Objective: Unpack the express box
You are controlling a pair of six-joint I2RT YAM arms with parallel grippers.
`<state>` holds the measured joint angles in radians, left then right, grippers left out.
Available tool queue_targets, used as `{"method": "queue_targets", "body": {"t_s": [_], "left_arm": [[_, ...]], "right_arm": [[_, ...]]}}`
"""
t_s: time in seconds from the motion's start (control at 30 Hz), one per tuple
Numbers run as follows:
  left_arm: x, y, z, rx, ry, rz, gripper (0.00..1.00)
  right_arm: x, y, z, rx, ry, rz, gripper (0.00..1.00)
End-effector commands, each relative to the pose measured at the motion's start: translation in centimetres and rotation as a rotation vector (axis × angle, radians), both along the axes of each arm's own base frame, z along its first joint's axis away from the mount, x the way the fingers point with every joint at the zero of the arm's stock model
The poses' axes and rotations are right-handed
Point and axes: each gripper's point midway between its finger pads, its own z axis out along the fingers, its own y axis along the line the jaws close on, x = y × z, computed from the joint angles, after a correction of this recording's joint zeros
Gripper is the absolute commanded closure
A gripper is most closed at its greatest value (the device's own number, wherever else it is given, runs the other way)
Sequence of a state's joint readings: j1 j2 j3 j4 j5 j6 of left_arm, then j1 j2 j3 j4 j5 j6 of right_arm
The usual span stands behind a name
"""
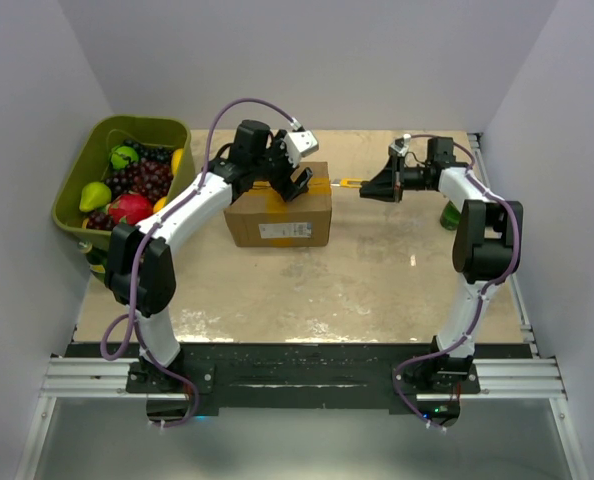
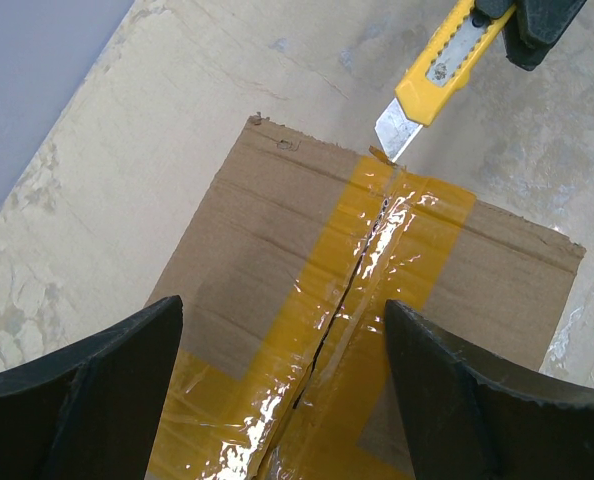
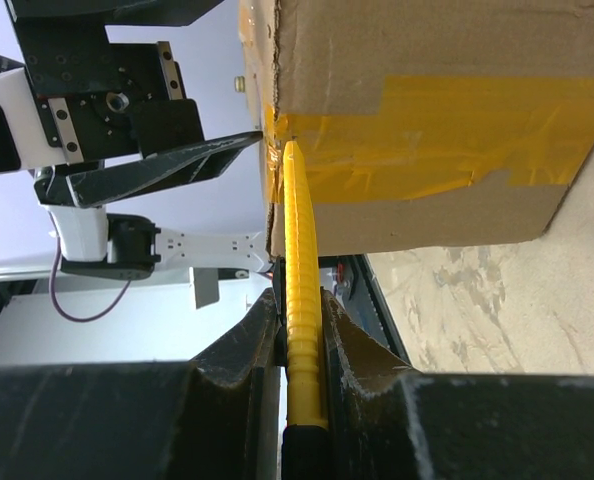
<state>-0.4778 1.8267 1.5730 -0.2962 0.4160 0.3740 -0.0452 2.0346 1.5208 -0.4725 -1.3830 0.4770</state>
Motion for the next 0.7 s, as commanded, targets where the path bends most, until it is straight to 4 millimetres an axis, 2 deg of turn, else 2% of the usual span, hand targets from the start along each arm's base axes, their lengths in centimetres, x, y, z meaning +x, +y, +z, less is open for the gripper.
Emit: {"method": "queue_targets", "body": {"t_s": [0.0, 0.57, 0.67], "left_arm": [[-0.53, 0.75, -2.49, 0.036, 0.068, 0.022, 0.14], [-0.28, 0.29, -2.72, 0.029, 0.072, 0.011, 0.14], [-0.14, 0.25, -2.75, 0.027, 0.074, 0.011, 0.14]], "right_arm": [[-0.12, -0.02, 4.00, 0.035, -0.099, 0.020, 1.00], [-0.79, 0.14, 4.36, 0.065, -0.089, 0.042, 1.00], [-0.81, 0.08, 3.85, 0.056, -0.071, 0.031, 1.00]]}}
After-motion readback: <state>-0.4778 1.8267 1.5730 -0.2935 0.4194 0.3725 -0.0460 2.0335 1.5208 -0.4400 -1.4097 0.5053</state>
